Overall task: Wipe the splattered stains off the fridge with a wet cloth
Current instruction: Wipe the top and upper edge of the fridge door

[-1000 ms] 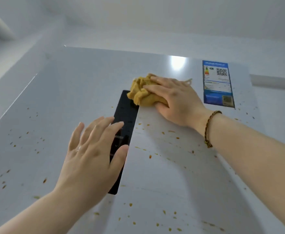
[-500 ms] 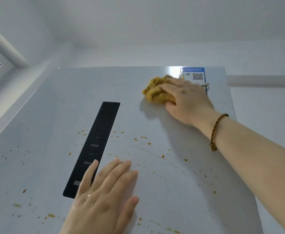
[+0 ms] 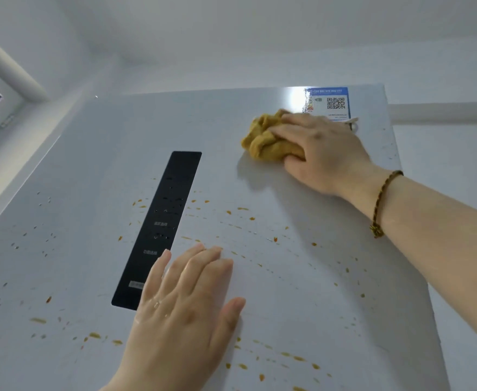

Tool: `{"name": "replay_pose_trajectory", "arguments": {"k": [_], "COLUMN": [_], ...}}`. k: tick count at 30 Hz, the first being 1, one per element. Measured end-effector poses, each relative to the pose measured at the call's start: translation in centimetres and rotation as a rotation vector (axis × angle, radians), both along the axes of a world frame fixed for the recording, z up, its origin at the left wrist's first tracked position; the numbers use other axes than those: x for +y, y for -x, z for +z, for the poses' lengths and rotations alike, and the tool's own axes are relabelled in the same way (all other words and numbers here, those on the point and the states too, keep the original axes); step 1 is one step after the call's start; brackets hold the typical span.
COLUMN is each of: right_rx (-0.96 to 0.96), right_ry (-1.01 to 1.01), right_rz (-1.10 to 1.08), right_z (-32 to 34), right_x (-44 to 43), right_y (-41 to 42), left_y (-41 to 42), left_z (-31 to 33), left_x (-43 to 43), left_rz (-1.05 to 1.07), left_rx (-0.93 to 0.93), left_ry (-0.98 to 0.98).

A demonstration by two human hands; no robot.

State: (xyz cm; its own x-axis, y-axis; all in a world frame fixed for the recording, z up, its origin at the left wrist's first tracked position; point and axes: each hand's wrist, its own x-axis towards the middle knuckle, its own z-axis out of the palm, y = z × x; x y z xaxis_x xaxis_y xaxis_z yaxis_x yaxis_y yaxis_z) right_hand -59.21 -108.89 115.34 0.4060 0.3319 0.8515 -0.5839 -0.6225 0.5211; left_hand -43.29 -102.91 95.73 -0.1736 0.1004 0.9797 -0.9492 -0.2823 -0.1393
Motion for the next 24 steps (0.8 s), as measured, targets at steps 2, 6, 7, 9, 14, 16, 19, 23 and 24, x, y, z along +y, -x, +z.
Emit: {"name": "replay_pose_trajectory", "arguments": {"k": [2,6,7,9,14,16,19,23,24], "right_rx": [0.139,0.038,-0.069,-0.254,-0.211,-0.074,0.0,-0.195,-0.248], "right_ry": [0.029,0.022,-0.031,-0.158,-0.182,-0.051,0.005,-0.144,-0.176], "right_rz": [0.0,0.015,-0.005,-0.01,0.04,0.046,0.016,-0.002,0.005], "right_z": [-0.6,2.7,3.9,5.6,3.4,1.0,0.5,3.6,3.8], "right_x": [-0.3,-1.3,-1.7,-2.0,-2.0,-2.2,-2.4,-2.1,-1.8], "right_y": [0.7,3.0,3.7,4.9,4.5,4.3,5.1,5.1,4.8], "left_y": [0.0,0.1,0.1,0.2,0.2,0.5,0.8,1.3,1.3], "left_z": [0.1,0.5,0.6,0.7,0.8,0.8,1.0,1.4,1.3], "left_x": [-0.1,-0.4,-0.4,-0.5,-0.6,-0.6,-0.3,0.1,0.1], "left_rz": [-0.005,0.011,0.016,0.015,0.028,0.047,0.086,0.084,0.079], "left_rx": [0.002,-0.025,-0.035,-0.049,-0.051,-0.04,-0.041,0.008,0.01], "left_ry": [0.022,0.083,0.099,0.131,0.168,0.178,0.178,0.159,0.157]}}
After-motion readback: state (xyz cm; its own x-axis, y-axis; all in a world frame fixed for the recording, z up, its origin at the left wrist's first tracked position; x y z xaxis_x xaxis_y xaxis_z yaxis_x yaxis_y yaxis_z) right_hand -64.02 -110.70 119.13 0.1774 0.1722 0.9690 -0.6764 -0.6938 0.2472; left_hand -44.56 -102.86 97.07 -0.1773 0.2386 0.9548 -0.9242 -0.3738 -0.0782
